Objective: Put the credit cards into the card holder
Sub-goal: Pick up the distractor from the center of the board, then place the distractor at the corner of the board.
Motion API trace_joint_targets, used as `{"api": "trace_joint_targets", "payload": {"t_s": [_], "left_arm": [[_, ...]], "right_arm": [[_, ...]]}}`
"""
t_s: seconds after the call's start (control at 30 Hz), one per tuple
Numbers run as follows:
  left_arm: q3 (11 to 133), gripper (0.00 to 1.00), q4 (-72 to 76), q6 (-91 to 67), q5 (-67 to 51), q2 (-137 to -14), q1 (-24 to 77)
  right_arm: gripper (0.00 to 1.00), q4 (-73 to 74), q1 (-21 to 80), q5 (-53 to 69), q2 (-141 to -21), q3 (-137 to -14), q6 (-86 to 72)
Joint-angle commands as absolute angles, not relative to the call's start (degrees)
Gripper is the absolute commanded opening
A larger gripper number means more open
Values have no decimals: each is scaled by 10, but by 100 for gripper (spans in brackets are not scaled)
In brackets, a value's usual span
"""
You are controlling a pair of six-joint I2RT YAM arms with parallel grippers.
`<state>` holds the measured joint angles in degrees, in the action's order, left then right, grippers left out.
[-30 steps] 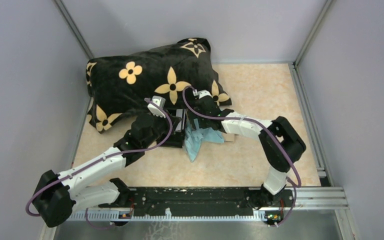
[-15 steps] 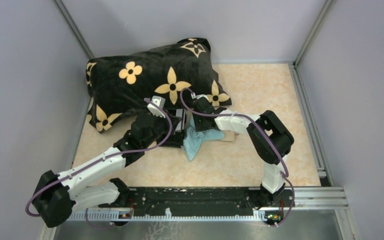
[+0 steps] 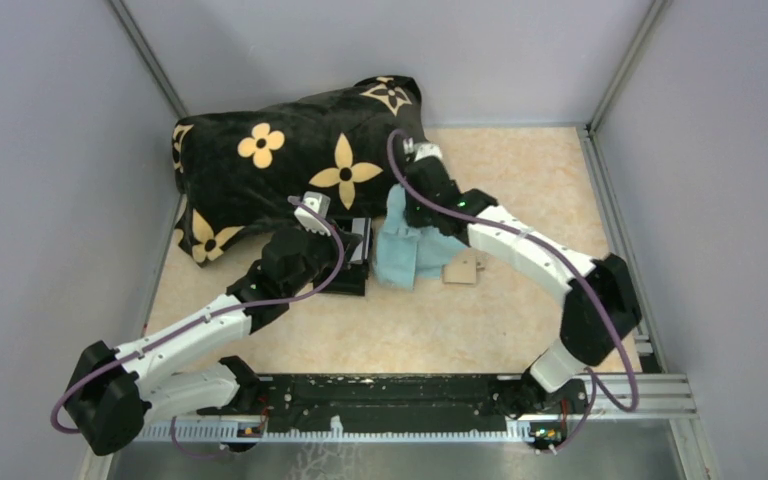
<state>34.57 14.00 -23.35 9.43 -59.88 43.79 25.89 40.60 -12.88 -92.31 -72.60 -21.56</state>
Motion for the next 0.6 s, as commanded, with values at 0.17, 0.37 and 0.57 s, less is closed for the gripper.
{"api": "trace_joint_targets", "payload": {"t_s": [0.17,0.37,0.57], "left_arm": [[380,0,145,-238,79,-626,445],[393,0,154,-230,73,-647,447],[396,0,182,-232,55,-675,451]], "right_arm": [[0,236,288,-263,-784,-816,-184],[0,135,190,-358,-782,-844,-139],[0,41,101,-379,-887,-877,-115]]}}
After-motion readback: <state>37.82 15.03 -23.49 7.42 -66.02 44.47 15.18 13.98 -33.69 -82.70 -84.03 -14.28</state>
